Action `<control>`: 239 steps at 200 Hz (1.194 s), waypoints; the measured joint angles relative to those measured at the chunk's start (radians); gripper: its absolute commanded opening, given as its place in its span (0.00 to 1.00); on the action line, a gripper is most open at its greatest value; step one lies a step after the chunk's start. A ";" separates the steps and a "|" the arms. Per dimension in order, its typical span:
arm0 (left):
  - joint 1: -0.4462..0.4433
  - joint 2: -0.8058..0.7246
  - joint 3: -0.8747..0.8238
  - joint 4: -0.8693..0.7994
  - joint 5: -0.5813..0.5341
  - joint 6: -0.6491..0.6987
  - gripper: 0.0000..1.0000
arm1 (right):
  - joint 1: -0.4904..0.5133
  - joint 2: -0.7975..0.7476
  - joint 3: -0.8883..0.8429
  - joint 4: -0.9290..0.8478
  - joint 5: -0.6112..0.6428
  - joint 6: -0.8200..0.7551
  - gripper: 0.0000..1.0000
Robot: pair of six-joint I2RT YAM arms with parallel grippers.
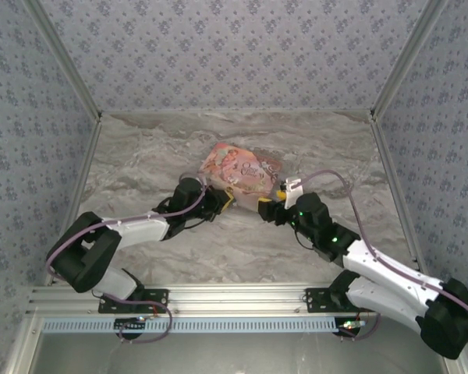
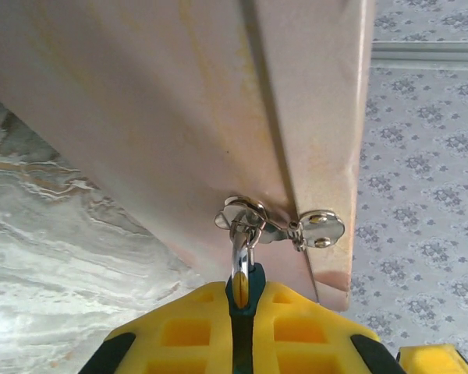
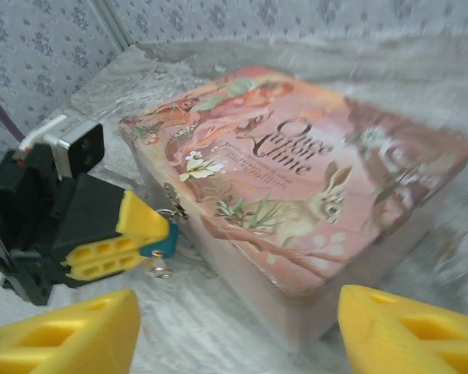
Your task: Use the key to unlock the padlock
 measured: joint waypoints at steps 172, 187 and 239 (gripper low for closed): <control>-0.001 -0.006 0.068 -0.107 0.040 -0.097 0.00 | 0.200 0.216 0.003 0.092 0.242 -0.942 0.61; -0.004 -0.006 0.071 -0.108 0.042 -0.097 0.00 | 0.208 0.263 0.003 0.127 0.243 -0.941 0.56; -0.007 -0.006 0.074 -0.109 0.050 -0.097 0.00 | 0.217 0.417 0.013 0.243 0.230 -0.928 0.43</control>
